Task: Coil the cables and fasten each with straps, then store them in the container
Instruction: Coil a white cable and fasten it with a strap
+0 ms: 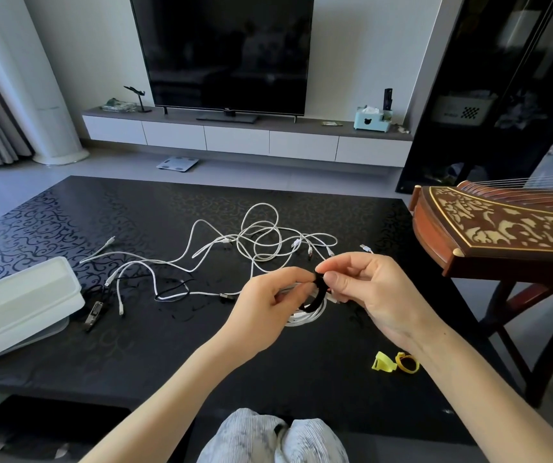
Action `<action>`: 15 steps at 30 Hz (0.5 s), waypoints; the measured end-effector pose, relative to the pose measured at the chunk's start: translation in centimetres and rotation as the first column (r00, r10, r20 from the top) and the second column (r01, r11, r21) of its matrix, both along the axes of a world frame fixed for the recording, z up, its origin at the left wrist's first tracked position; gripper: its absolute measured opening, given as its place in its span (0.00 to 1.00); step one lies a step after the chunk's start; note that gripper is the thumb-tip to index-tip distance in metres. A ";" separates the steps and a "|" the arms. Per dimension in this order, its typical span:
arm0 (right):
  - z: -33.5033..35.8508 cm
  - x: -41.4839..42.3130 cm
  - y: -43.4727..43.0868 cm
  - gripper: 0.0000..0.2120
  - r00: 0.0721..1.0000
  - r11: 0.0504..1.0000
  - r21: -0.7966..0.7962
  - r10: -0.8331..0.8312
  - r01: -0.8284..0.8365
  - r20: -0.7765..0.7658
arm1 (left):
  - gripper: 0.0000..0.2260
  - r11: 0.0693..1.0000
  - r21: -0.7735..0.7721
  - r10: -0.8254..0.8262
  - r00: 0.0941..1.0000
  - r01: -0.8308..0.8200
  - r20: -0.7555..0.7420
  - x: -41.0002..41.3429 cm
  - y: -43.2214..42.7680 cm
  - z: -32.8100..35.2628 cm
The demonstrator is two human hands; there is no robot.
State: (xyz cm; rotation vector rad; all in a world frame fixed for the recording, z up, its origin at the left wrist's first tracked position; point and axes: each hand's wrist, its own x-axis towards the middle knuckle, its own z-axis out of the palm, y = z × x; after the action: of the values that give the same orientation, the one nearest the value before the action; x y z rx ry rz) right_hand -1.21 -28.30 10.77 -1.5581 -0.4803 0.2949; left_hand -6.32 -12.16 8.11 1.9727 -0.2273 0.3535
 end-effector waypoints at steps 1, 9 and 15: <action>0.0 -0.1 0.0 0.07 1.000 1.000 -0.002 0.012 -0.012 -0.001 | 0.14 1.000 -0.001 0.007 1.000 -0.007 -0.001 0.0 0.0 -0.1; -2.1 -0.3 0.3 0.09 0.531 0.876 -0.241 -0.020 0.418 0.847 | 0.10 0.994 -0.102 0.047 0.998 -0.050 -0.032 0.2 -0.2 -0.2; -1.8 -0.1 0.3 0.04 0.537 0.896 -0.291 0.072 0.335 0.840 | 0.15 0.999 0.010 0.031 0.997 -0.030 -0.069 0.2 0.4 -0.1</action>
State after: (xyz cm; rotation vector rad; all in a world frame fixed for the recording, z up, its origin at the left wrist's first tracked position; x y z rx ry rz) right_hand -1.29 -28.02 9.01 -2.1209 -1.0982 -0.5847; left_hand -6.13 -11.77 8.02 1.9954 -0.1549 0.3039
